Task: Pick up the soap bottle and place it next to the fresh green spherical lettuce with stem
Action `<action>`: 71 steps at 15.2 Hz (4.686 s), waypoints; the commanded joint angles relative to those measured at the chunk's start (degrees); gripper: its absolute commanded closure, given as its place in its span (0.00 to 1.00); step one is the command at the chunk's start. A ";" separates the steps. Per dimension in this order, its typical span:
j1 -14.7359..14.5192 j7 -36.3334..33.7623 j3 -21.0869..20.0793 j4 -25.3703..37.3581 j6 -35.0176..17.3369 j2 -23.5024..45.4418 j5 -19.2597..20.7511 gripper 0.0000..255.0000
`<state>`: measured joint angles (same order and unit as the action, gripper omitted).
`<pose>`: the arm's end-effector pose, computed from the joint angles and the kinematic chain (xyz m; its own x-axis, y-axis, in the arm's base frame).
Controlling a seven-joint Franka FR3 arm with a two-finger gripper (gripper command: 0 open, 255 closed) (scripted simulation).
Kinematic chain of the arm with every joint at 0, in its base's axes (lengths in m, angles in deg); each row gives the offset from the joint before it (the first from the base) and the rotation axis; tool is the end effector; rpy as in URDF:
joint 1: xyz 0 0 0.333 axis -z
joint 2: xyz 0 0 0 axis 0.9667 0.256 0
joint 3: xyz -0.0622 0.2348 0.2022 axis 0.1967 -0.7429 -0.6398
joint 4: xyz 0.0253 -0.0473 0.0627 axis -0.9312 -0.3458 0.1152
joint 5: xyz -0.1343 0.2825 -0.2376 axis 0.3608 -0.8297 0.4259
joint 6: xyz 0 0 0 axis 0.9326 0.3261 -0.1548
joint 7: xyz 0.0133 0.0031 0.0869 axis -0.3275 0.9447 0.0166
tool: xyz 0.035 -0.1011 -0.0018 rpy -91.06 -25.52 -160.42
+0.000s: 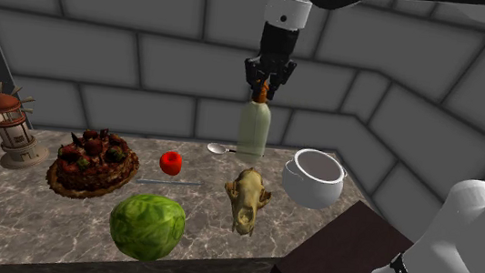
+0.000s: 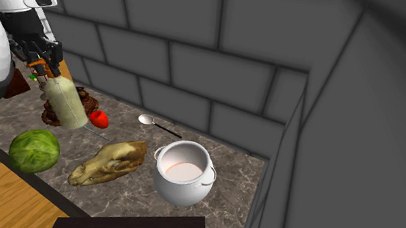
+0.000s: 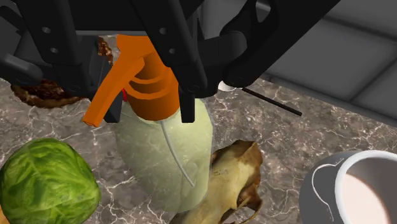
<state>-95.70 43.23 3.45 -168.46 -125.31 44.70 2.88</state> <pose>0.4804 0.2326 0.5824 0.9967 -0.0770 0.0275 -0.0771 -0.9970 0.0011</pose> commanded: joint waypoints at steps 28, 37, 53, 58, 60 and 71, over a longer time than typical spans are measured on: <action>-6.25 -13.84 -6.93 -5.67 -13.07 7.67 1.35 1.00; -6.30 -14.29 -6.92 -10.58 -19.70 9.45 1.87 1.00; -6.53 -15.64 -6.70 -16.75 -31.15 14.88 3.62 1.00; -6.68 -16.23 -6.51 -18.03 -34.61 17.13 4.42 1.00; -6.75 -16.49 -6.41 -18.45 -35.98 18.11 4.77 1.00; -7.00 -17.26 -6.04 -19.34 -39.65 20.96 5.82 1.00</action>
<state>-102.71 25.98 -2.60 -187.81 -164.94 65.66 8.69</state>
